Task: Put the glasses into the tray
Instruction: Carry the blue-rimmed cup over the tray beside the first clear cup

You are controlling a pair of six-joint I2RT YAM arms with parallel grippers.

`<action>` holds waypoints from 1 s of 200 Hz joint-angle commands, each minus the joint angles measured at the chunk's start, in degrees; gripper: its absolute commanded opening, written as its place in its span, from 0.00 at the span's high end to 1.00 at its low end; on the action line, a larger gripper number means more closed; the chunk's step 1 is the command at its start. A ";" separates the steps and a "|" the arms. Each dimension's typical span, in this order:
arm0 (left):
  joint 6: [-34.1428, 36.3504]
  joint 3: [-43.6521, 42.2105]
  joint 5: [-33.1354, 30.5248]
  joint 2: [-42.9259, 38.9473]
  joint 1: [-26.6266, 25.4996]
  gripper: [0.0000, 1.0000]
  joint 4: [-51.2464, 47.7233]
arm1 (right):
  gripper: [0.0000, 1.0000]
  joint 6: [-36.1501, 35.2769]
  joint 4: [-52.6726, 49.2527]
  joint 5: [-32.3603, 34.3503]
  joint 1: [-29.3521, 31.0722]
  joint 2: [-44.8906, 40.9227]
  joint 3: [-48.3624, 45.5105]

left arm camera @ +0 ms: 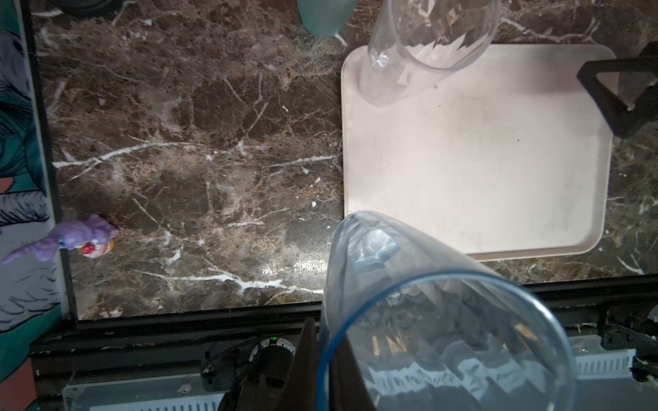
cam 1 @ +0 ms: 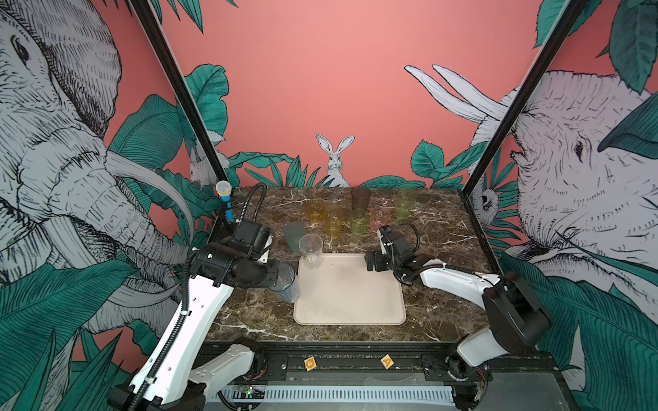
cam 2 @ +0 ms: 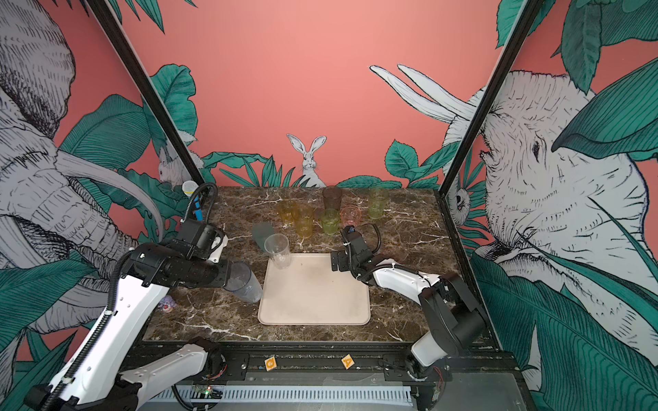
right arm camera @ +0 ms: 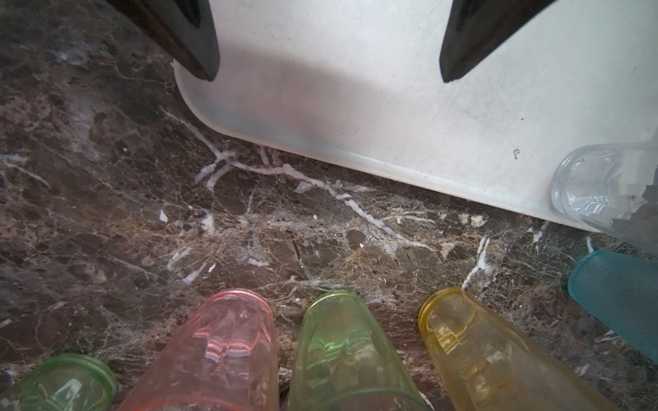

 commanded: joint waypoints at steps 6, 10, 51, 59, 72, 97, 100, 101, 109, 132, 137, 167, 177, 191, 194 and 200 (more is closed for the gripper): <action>-2.99 -3.62 -0.59 -1.94 -0.50 1.00 6.08 | 0.01 0.01 0.87 0.08 -0.22 0.30 1.80; -3.06 -4.12 -0.74 -2.09 -0.51 1.00 6.52 | 0.01 0.01 0.91 0.08 -0.17 0.35 1.77; -3.55 -6.36 -1.86 -2.06 -0.85 1.00 7.95 | 0.01 0.01 0.89 -0.09 -0.23 0.33 1.85; -3.90 -6.63 -2.04 -2.12 -0.95 1.00 8.00 | 0.01 0.01 0.71 0.03 -0.26 0.37 1.85; -4.66 -7.08 -2.59 -2.25 -1.45 1.00 8.37 | 0.01 -0.04 0.74 0.18 -0.22 0.37 1.86; -5.88 -7.87 -3.84 -2.09 -2.48 1.00 9.22 | 0.01 -0.08 0.73 0.24 -0.22 0.59 1.93; -5.97 -7.95 -3.87 -2.05 -2.65 1.00 9.34 | 0.01 -0.08 0.73 0.17 -0.22 0.62 1.94; -6.06 -7.96 -3.88 -2.00 -2.72 1.00 9.37 | 0.01 -0.08 0.73 0.20 -0.22 0.67 1.98; -6.37 -8.14 -4.26 -1.77 -3.09 1.00 9.70 | 0.01 -0.07 0.70 0.10 -0.22 0.80 2.06; -7.29 -8.67 -5.25 -0.70 -4.46 1.00 10.62 | 0.01 0.01 0.64 -0.11 -0.17 0.91 2.20; -7.55 -8.84 -5.59 -0.43 -4.77 1.00 10.79 | 0.01 0.01 0.56 -0.20 -0.22 0.89 2.20; -8.83 -9.44 -6.55 1.65 -6.66 1.00 12.76 | 0.01 0.01 0.38 -0.03 -0.22 0.89 2.29; -9.51 -9.62 -6.37 2.58 -7.38 1.00 13.74 | 0.01 0.02 0.25 -0.12 -0.22 0.98 2.37; -10.58 -9.90 -6.32 4.17 -8.88 1.00 15.43 | 0.01 0.01 0.21 -0.31 -0.22 1.15 2.46; -10.72 -9.90 -6.33 4.51 -9.28 1.00 15.72 | 0.01 0.05 0.27 -0.41 -0.22 1.22 2.54; -11.04 -9.90 -6.50 5.17 -9.96 1.00 16.23 | 0.01 0.09 0.14 -0.44 -0.22 1.31 2.59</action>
